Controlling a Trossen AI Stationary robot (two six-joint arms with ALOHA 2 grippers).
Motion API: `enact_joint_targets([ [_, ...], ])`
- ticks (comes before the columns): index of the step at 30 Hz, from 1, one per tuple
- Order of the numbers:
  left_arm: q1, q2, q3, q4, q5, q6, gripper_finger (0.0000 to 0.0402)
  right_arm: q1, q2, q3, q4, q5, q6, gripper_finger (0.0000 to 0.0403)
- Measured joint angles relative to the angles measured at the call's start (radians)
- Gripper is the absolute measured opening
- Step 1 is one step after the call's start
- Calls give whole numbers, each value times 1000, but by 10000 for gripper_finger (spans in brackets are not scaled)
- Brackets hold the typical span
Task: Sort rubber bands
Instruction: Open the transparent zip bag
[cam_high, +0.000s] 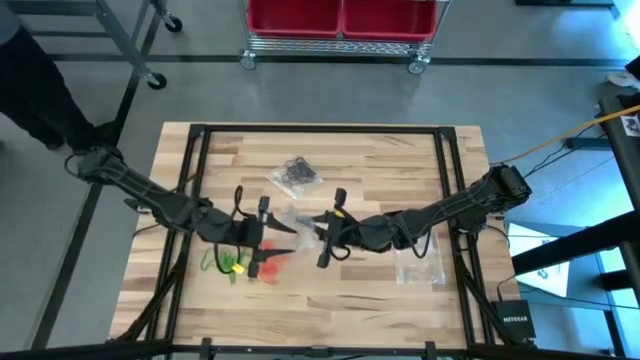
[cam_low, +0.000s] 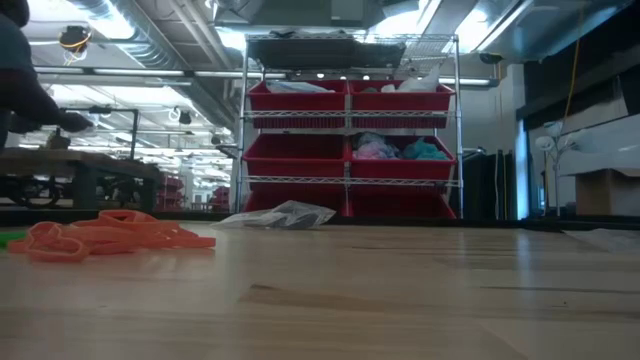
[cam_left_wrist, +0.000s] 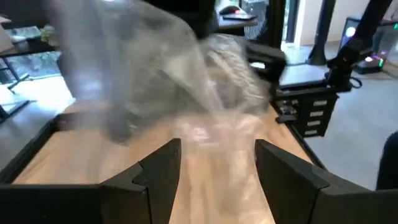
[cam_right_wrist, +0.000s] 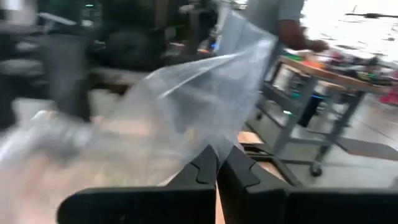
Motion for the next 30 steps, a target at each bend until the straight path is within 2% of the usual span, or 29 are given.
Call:
enact_joint_targets([
  [8, -4, 4, 0, -36, -2, 19, 198, -18, 0, 0, 26, 44, -43, 0],
  [12, -26, -96, -1, -94, -92, 18, 198, -18, 0, 0, -24, 123, -146, 0],
  [17, -15, -201, 0, -159, -154, -41, 198, -17, 6, 0, -43, 145, -284, 0],
  [23, 19, -239, 0, -207, -150, -71, 198, -17, 8, 0, -24, 35, -257, 0],
  [27, 33, -182, 0, -206, -93, -74, 198, -17, 8, 0, 16, -90, -217, 0],
  [30, 31, -145, 0, -182, -84, -72, 198, -18, 9, 0, 20, -142, -185, 0],
])
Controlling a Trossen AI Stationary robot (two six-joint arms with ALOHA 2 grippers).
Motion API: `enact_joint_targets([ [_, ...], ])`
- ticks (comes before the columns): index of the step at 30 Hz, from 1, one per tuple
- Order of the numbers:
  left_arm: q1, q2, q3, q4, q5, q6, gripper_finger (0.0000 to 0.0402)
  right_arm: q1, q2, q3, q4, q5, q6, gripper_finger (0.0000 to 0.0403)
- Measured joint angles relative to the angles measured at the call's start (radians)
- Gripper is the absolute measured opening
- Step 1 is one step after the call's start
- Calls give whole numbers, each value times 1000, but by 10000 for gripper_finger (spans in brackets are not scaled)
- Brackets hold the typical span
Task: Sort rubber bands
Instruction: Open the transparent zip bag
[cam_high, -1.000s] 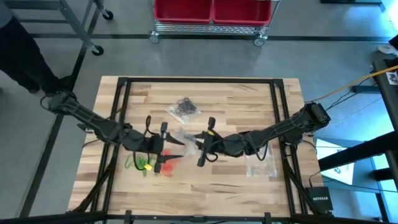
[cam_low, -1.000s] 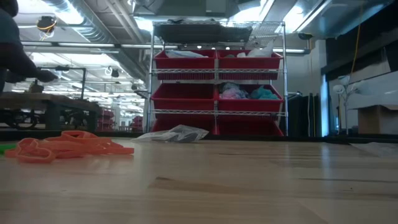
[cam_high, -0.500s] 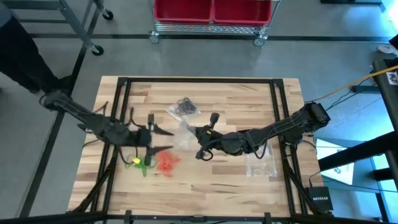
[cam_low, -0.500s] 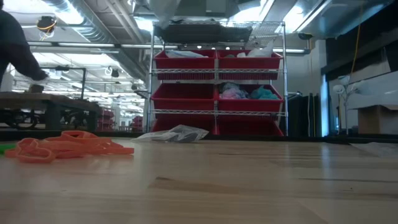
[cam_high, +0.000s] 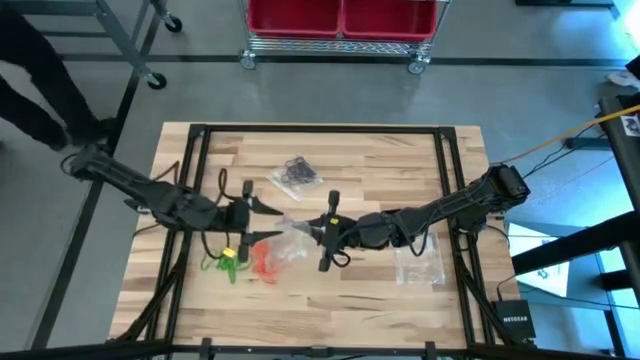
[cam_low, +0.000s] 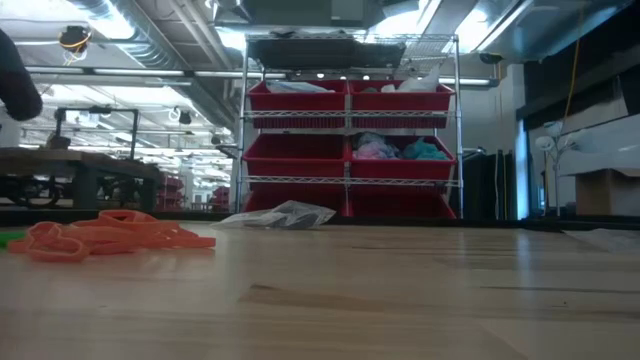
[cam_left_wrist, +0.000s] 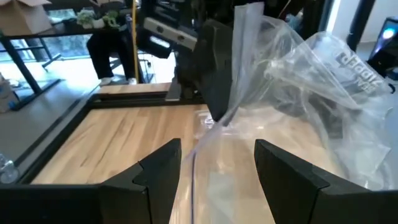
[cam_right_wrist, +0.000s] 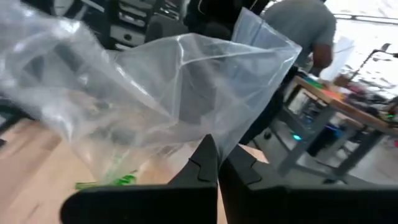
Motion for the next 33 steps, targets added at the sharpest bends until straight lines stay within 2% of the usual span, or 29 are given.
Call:
enact_joint_targets([
  [8, 6, 47, 0, 83, 0, 56, 197, 0, 1, 0, 6, -74, 42, 0],
  [11, 7, 52, 0, 95, 4, 69, 185, 0, 1, 0, 14, -90, 44, 0],
  [18, 14, 52, 0, 136, 55, 114, 114, 0, 1, 0, 14, -110, 73, 0],
  [25, 29, 52, 0, 117, 80, 132, 10, -1, 1, 0, 7, -106, 190, 0],
  [29, 30, 42, 0, 58, 64, 123, 2, 0, -2, 0, -34, 9, 283, 8],
  [33, 30, 15, 0, -66, 14, 63, 1, 2, -29, 0, -157, 127, 344, 45],
])
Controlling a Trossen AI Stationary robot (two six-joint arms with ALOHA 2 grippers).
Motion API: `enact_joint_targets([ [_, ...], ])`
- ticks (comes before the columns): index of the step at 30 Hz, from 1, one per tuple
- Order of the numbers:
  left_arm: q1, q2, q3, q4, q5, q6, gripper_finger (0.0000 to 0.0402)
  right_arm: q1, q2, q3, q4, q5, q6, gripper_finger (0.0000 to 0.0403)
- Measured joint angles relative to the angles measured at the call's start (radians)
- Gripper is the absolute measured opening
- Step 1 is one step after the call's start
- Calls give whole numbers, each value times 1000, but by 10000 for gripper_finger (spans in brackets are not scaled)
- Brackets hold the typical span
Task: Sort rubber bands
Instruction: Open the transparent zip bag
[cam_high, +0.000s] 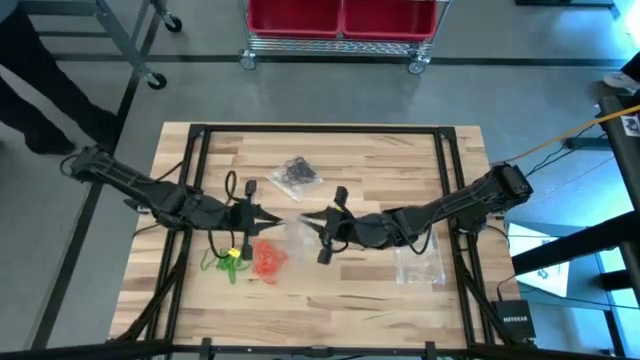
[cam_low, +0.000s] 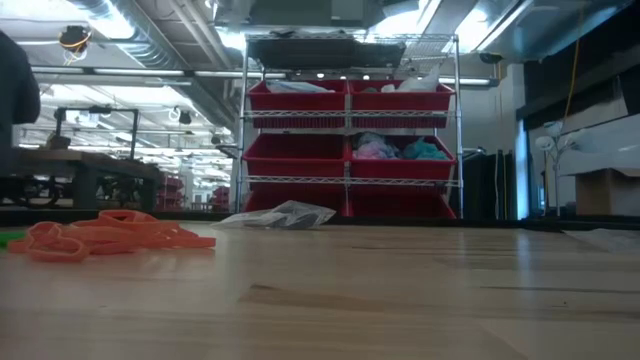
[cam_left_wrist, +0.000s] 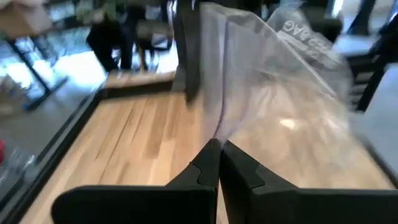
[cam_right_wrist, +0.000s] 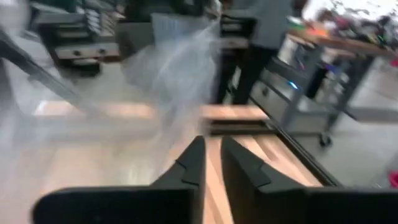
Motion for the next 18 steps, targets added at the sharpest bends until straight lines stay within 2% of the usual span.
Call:
enact_joint_targets([
  [4, 4, -17, 0, -144, -55, -95, 0, 7, -24, 0, -158, 54, 75, 92],
  [8, 22, -13, 0, -194, -60, -171, 0, 7, -34, 1, -239, 59, 112, 124],
  [11, 40, -9, 0, -211, -58, -205, 0, 7, -34, 1, -254, 35, 104, 135],
  [18, 83, -9, 0, -322, -58, -411, 0, 8, -42, 1, -241, 51, 96, 138],
])
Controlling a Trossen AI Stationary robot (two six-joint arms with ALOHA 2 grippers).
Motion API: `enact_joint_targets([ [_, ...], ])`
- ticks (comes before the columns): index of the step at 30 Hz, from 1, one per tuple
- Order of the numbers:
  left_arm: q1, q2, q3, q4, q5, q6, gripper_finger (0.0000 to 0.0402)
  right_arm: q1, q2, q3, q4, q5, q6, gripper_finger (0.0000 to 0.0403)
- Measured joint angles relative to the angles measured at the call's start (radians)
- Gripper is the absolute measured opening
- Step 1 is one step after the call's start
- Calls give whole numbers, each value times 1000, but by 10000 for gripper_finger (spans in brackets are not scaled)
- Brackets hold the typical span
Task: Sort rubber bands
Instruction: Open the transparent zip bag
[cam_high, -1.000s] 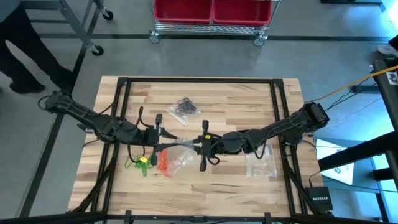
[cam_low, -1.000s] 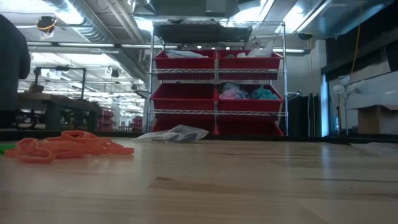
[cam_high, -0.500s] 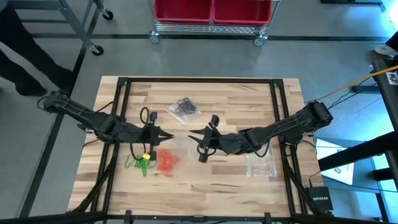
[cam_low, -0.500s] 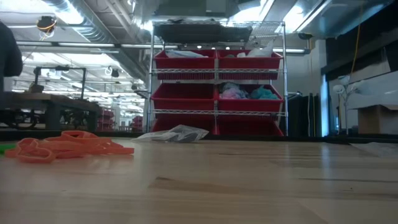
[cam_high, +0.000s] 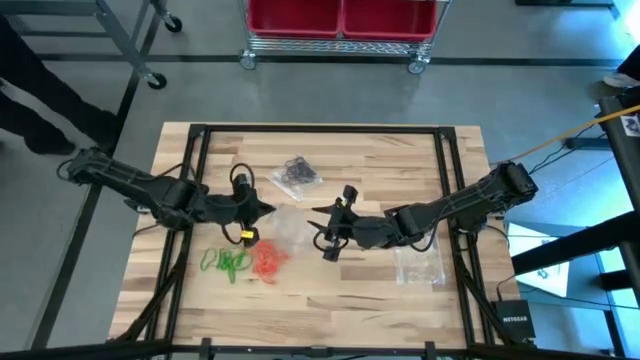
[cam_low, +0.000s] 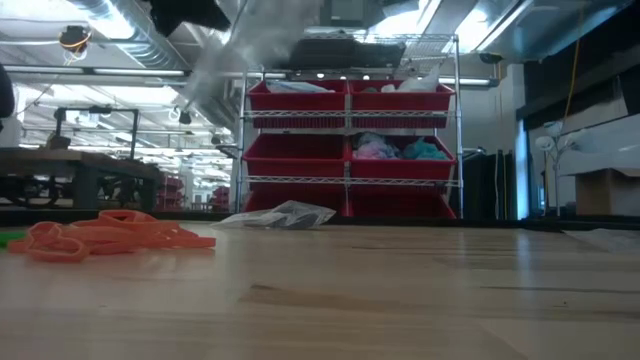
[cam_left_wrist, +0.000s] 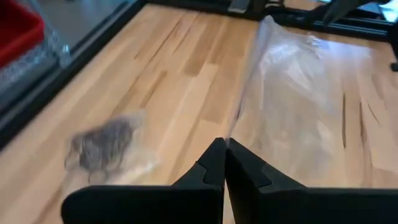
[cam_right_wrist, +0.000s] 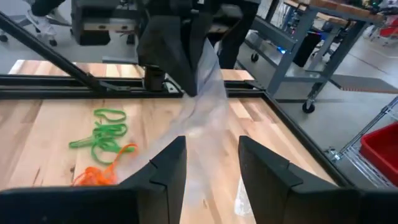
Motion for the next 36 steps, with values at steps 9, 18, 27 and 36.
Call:
enact_joint_targets([
  [9, 31, 0, 0, 22, 68, -72, 0, -3, 67, 33, 135, -218, -52, 138],
  [18, 46, 32, -131, 258, 258, -147, 0, -3, 200, 31, 93, -121, -71, 138],
  [27, 90, 35, -428, 620, 313, -411, 0, -18, 213, 30, -72, -144, 0, 138],
  [36, 95, 106, -559, 808, 310, -503, 0, -92, 344, 30, 59, -314, -50, 138],
])
